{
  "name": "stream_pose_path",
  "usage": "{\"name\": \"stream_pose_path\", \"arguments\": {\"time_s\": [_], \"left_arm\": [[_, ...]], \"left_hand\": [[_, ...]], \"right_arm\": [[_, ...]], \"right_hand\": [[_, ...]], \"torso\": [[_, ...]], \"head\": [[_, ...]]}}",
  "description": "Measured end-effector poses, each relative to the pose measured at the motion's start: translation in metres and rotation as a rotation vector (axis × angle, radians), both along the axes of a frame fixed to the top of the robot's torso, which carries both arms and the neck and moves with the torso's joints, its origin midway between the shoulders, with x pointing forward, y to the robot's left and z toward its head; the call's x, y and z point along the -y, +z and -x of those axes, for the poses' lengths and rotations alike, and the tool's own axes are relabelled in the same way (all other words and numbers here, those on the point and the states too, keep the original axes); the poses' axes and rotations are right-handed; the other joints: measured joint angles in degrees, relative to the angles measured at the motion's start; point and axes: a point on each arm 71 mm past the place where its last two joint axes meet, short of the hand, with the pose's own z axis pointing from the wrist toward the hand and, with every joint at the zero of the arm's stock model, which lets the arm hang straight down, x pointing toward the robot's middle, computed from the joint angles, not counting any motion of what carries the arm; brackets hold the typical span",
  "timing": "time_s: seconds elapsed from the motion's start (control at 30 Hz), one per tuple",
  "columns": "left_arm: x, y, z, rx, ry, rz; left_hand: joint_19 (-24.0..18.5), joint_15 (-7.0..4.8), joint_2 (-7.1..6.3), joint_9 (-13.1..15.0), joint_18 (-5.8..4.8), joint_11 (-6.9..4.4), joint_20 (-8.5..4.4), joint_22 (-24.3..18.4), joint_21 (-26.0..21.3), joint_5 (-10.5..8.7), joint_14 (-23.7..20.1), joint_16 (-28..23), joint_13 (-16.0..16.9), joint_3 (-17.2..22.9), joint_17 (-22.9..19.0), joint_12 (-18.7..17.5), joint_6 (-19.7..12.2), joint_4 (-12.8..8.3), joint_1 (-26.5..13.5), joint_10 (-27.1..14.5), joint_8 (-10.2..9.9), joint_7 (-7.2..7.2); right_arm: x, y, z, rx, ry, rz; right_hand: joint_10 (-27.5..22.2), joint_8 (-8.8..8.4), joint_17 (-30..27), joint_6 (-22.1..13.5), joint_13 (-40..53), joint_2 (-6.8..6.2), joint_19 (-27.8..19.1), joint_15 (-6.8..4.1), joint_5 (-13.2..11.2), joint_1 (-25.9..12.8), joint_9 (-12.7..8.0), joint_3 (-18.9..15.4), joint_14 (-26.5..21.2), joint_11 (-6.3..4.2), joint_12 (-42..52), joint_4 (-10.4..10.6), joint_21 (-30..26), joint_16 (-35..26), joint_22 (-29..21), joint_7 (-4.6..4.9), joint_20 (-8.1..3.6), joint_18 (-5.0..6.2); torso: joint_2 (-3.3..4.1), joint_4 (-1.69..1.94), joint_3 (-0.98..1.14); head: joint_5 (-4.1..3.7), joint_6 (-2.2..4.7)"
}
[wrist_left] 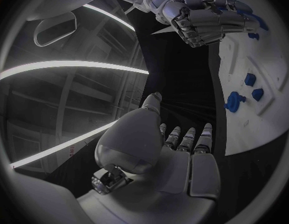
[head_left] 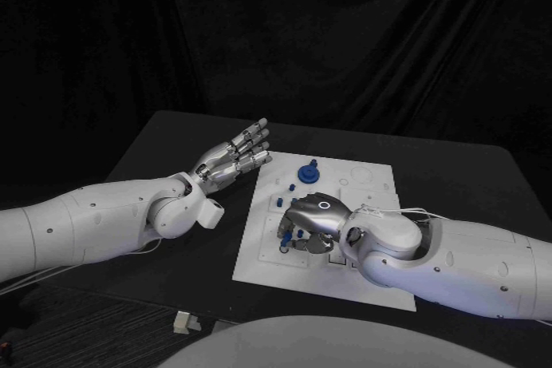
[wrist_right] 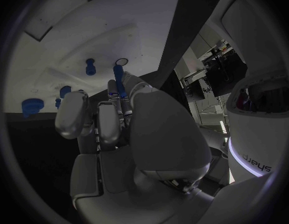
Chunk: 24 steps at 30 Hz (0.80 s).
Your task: Assemble the parts on the task board
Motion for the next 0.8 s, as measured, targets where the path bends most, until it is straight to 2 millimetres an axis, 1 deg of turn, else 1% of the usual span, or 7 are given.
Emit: {"name": "stream_pose_path", "arguments": {"time_s": [0.2, 0.37, 0.5, 0.6, 0.7, 0.73, 0.8], "left_arm": [[0.000, 0.000, 0.000, -0.001, -0.001, 0.000], [0.000, 0.000, 0.000, -0.001, -0.001, 0.000], [0.000, 0.000, 0.000, -0.002, -0.002, 0.000], [0.000, -0.001, 0.000, -0.003, -0.003, 0.000], [0.000, -0.001, 0.000, -0.004, -0.003, 0.000], [0.000, -0.001, 0.000, -0.004, -0.004, 0.000], [0.000, -0.001, 0.000, -0.005, -0.004, 0.000]], "left_hand": [[0.00, 0.00, 0.05, 0.00, 0.00, 0.00, 0.00, -0.07, 0.00, 0.00, 0.00, 0.00, 0.01, 0.00, 0.01, 0.00, 0.00, 0.00, -0.05, 0.00, 0.00, 0.00], [0.00, 0.00, 0.05, 0.00, 0.00, 0.00, 0.00, -0.07, 0.00, 0.00, 0.00, 0.00, 0.01, 0.16, 0.01, 0.00, 0.00, -0.16, -0.05, 0.00, 0.00, 0.00], [0.00, 0.00, 0.05, 0.00, 0.00, 0.19, 0.00, -0.07, 0.00, 0.00, 0.00, 0.00, 0.02, 0.16, -0.01, 0.00, 0.00, -0.16, -0.05, 0.20, 0.00, 0.00], [0.00, 0.00, 0.05, -0.01, 0.00, 0.19, 0.00, -0.07, 0.00, 0.00, 0.00, 0.00, 0.02, 0.16, -0.03, 0.00, 0.00, -0.16, -0.05, 0.20, 0.00, 0.00], [0.00, 0.00, 0.05, -0.01, 0.00, 0.19, 0.00, -0.07, 0.00, 0.00, 0.00, 0.00, 0.01, 0.16, -0.04, 0.00, 0.00, -0.16, -0.05, 0.20, 0.00, 0.00], [0.00, 0.00, 0.05, -0.01, 0.00, 0.20, 0.00, -0.06, 0.00, 0.00, 0.00, 0.00, 0.01, 0.16, -0.04, 0.00, 0.00, -0.16, -0.05, 0.20, 0.00, 0.00], [0.00, 0.00, 0.05, -0.01, 0.00, 0.20, 0.00, -0.06, 0.00, 0.00, 0.00, 0.00, 0.00, 0.16, -0.04, 0.00, 0.00, -0.16, -0.05, 0.20, 0.00, 0.00]], "right_arm": [[0.000, -0.001, 0.000, -0.005, -0.001, 0.011], [0.000, -0.003, 0.002, -0.013, -0.001, 0.015], [-0.002, -0.004, 0.004, -0.017, 0.000, 0.012], [-0.004, -0.006, 0.005, -0.021, 0.002, 0.010], [-0.004, -0.007, 0.006, -0.023, 0.002, 0.009], [-0.004, -0.008, 0.006, -0.024, 0.001, 0.010], [-0.003, -0.011, 0.007, -0.030, -0.001, 0.015]], "right_hand": [[0.00, 0.00, 0.14, 0.00, 0.02, 0.00, 0.00, 0.00, 0.02, -0.01, 0.00, 0.23, 0.00, 0.00, -0.10, -0.24, 0.22, 0.15, 0.00, 0.00, 0.00, 0.00], [0.21, 0.00, 0.15, 0.00, 0.02, 0.00, 0.00, 0.00, 0.23, -0.01, 0.00, 0.23, 0.00, 0.20, -0.21, -0.24, 0.22, 0.15, 0.04, 0.00, 0.00, 0.01], [0.21, -0.01, 0.15, -0.01, 0.04, 0.00, 0.00, 0.00, 0.23, -0.01, -0.03, 0.23, 0.00, 0.20, -0.22, -0.24, 0.22, 0.15, 0.04, 0.00, 0.00, 0.02], [0.52, -0.01, 0.09, -0.01, 0.06, 0.00, 0.00, 0.00, 0.23, -0.02, -0.03, 0.23, 0.00, -0.11, -0.27, -0.24, 0.22, 0.15, 0.04, 0.00, 0.00, 0.02], [0.61, -0.01, 0.08, -0.01, 0.06, 0.00, 0.00, 0.00, 0.23, -0.02, -0.03, 0.23, 0.00, -0.20, -0.26, -0.24, 0.22, 0.15, 0.04, 0.00, 0.00, 0.02], [0.72, -0.01, 0.07, -0.01, 0.13, -0.29, 0.00, 0.00, 0.23, -0.32, -0.04, 0.23, 0.00, -0.30, -0.18, -0.24, 0.22, 0.15, 0.04, 0.01, 0.00, 0.02], [0.73, -0.01, 0.02, -0.01, 0.13, -0.30, 0.00, 0.00, 0.23, -0.32, -0.03, 0.23, 0.00, -0.31, -0.04, -0.24, 0.22, 0.15, 0.04, 0.01, 0.00, 0.02]], "torso": [[-0.02, -0.02, 0.00], [-0.02, -0.02, 0.00], [-0.02, -0.02, 0.02], [-0.01, -0.02, 0.02], [-0.02, -0.02, 0.02], [-0.02, -0.02, 0.02], [-0.01, -0.02, 0.02]], "head": [[-0.10, -0.01], [-0.13, -0.02], [-0.09, -0.02], [-0.08, -0.02], [-0.02, -0.02], [0.01, -0.02], [0.05, -0.02]]}}
